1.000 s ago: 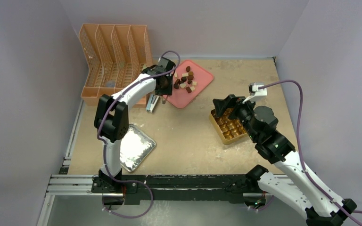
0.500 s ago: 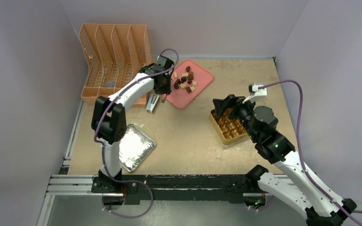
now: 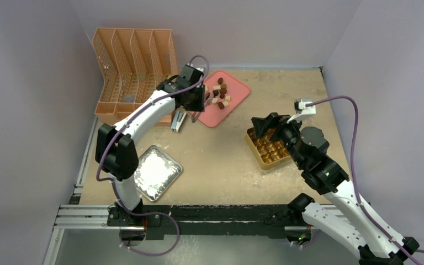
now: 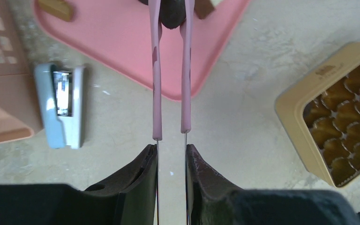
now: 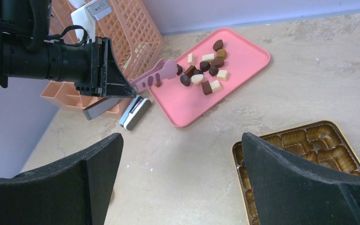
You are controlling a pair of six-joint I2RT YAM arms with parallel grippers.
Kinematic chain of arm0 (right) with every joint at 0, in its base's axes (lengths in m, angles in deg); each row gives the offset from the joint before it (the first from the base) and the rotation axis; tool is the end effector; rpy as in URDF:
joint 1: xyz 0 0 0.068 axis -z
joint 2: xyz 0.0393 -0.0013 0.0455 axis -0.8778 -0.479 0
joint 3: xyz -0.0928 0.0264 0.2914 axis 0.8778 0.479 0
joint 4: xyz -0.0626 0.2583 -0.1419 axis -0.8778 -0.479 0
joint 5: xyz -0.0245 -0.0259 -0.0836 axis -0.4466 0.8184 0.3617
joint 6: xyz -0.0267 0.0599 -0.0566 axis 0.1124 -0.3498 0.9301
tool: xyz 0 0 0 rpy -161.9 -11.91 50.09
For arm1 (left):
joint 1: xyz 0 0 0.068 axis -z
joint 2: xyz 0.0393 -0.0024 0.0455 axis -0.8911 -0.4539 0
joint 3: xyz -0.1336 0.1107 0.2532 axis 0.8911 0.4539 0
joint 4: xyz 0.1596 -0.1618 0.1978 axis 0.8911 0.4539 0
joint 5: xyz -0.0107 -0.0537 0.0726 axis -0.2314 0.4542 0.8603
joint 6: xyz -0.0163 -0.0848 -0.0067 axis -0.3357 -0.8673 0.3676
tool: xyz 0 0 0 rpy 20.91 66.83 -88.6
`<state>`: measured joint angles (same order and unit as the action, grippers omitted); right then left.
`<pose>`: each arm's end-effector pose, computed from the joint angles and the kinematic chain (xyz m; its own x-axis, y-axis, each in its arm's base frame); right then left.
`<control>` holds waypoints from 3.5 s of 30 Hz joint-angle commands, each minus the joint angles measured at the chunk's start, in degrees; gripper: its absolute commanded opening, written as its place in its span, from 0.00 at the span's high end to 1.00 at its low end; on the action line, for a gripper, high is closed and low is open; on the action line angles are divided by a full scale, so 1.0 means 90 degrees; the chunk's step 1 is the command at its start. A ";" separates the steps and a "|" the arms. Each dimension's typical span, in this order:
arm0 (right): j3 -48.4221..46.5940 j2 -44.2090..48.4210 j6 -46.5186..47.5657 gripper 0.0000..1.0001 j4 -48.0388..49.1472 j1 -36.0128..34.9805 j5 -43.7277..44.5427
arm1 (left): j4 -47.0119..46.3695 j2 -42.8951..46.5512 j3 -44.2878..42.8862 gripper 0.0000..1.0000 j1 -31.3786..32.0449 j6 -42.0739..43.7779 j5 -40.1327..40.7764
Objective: Pack the chocolate
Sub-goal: Pick up the fake chocolate from the plate, then place the fake chocolate in the packing box.
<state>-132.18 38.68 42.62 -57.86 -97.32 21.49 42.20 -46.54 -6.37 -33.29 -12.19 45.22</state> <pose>0.1820 0.1033 0.4027 -0.1015 0.3917 -0.9145 -0.3001 0.8644 0.4035 0.4183 -0.2366 0.2965 -0.8240 -0.0311 -0.5658 0.1376 0.9576 -0.2531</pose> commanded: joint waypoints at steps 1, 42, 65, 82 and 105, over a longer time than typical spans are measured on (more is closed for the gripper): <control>-0.0260 0.0169 0.0073 0.02 -0.0038 0.0017 0.0213 | -0.0223 0.0408 -0.0047 0.76 0.0561 0.0193 -0.0273; -0.0359 0.0569 0.0200 0.02 -0.0241 0.0012 0.0537 | -0.1220 -0.0578 -0.0337 0.70 0.2247 -0.0010 -0.1579; -0.0325 0.0588 0.0208 0.02 -0.0269 0.0011 0.0533 | -0.0673 -0.0177 -0.0596 0.64 0.2234 -0.0100 -0.0201; -0.0267 0.0568 0.0155 0.02 -0.0253 0.0019 0.0447 | 0.0022 0.0260 -0.0559 0.65 0.1246 -0.0500 0.1500; -0.0302 0.0472 0.0278 0.02 -0.0152 0.0018 0.0360 | 0.0345 -0.0602 -0.0696 0.65 -0.0336 -0.0266 0.1940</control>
<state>-132.96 43.18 43.87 -62.10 -97.32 25.27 46.03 -50.50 -9.72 -35.61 -15.58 62.66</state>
